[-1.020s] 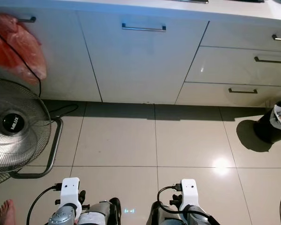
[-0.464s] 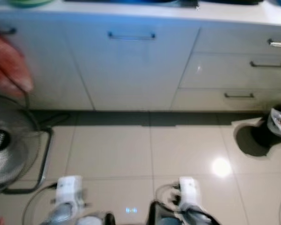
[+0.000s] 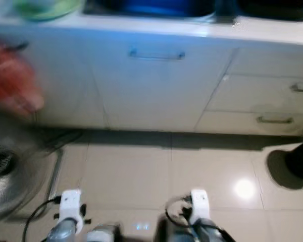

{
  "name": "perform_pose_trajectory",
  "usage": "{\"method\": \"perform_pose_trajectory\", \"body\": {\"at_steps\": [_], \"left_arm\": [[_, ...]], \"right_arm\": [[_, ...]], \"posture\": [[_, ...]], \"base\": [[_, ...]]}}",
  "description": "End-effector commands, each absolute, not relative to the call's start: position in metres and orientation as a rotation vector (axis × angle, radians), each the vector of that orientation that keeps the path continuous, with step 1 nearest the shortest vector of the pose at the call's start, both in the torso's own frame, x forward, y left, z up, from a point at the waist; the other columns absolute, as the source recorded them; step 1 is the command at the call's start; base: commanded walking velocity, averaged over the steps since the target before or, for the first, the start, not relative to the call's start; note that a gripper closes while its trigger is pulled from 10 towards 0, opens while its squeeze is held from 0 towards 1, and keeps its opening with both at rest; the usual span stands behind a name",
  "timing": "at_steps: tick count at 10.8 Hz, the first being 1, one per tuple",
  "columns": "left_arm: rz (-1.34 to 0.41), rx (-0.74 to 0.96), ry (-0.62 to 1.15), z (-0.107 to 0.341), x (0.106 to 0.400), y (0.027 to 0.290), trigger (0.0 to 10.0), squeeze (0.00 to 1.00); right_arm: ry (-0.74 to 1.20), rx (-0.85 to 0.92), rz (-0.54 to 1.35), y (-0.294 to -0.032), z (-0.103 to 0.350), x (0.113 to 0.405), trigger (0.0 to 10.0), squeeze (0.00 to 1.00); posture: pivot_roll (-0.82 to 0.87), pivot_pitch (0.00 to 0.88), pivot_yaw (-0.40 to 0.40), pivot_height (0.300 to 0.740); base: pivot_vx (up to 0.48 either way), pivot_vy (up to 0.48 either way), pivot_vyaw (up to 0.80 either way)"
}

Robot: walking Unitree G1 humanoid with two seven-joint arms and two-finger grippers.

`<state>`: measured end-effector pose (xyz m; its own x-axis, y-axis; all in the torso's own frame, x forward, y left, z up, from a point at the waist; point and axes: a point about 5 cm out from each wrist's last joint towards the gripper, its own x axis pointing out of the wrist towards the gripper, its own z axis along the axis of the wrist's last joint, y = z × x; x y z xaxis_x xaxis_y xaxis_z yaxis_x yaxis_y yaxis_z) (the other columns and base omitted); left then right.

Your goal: Kitchen organization

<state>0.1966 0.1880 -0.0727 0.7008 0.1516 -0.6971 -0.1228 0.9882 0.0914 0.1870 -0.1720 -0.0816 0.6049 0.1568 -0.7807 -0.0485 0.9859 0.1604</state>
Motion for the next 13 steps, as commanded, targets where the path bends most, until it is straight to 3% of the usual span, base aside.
{"method": "perform_pose_trajectory", "body": {"at_steps": [1, 13], "left_arm": [[0.162, 0.044, 0.827, -0.0800, 0.1824, 0.1904, 10.0, 0.00], [0.158, 0.048, 0.827, -0.0795, 0.1835, 0.1916, 10.0, 0.00]], "right_arm": [[0.926, 0.130, 0.115, -0.1713, -0.0830, 0.1846, 10.0, 0.00], [0.916, 0.139, 0.105, -0.1698, -0.0826, 0.1858, 10.0, 0.00]], "posture": [[0.14, 0.227, -0.042, 0.740], [0.15, 0.228, -0.039, 0.740]], "base": [[0.431, 0.000, 0.00], [0.433, 0.000, -0.04]]}}
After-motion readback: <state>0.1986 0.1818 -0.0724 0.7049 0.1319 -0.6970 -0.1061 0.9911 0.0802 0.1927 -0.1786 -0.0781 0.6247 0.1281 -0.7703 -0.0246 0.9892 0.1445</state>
